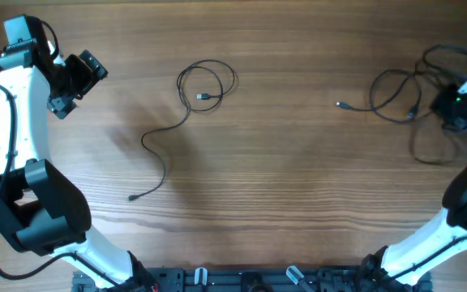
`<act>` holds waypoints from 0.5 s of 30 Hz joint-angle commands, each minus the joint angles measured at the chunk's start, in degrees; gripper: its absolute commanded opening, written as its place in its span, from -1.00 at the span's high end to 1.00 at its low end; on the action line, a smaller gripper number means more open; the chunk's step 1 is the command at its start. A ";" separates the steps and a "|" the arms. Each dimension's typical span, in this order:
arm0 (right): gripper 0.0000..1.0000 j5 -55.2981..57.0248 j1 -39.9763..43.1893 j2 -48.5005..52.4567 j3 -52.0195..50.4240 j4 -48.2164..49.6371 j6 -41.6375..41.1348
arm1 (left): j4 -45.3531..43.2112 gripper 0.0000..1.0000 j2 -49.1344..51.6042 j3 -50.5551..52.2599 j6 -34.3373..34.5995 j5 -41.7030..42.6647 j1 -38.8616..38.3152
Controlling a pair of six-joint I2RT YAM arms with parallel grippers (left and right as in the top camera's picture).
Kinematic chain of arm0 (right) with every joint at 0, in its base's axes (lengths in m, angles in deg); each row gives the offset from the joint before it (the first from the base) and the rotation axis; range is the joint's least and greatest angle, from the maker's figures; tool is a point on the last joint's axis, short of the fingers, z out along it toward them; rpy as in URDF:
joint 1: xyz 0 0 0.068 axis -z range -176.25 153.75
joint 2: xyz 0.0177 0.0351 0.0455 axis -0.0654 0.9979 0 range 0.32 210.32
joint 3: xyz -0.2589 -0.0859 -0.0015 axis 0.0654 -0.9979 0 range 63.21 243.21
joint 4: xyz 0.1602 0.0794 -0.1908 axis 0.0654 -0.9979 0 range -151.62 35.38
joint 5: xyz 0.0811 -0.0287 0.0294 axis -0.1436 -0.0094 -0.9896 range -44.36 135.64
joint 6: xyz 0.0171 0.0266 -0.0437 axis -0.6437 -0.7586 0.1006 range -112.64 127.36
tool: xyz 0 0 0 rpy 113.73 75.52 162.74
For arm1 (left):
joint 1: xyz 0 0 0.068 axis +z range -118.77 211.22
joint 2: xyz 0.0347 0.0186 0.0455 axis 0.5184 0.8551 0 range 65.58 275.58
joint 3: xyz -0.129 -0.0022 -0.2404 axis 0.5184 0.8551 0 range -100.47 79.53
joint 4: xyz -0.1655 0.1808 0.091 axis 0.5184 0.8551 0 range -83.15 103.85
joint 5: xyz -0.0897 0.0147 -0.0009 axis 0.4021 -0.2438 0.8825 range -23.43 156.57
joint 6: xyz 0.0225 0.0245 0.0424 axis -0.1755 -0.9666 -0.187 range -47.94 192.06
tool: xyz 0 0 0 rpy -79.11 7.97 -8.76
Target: Untangle cables
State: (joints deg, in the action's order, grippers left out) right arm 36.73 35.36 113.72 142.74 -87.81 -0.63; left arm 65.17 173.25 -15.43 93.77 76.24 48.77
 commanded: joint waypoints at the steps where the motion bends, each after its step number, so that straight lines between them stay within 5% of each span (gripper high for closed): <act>1: 0.92 -24.50 -1.64 5.51 -0.11 2.12 -1.20 | -0.02 -1.00 0.35 0.33 -0.31 -0.35 0.00; 8: 0.91 -36.37 -5.11 8.07 -0.02 4.55 6.27 | -0.02 -1.00 0.35 0.33 -0.31 -0.35 0.00; 15: 0.91 -36.20 -6.05 5.88 3.15 4.57 6.40 | -0.02 -1.00 0.35 0.33 -0.31 -0.35 -0.02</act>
State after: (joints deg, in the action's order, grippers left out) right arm 3.62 29.03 121.35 142.87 -82.48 3.81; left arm 65.15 173.25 -15.43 93.77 76.24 48.77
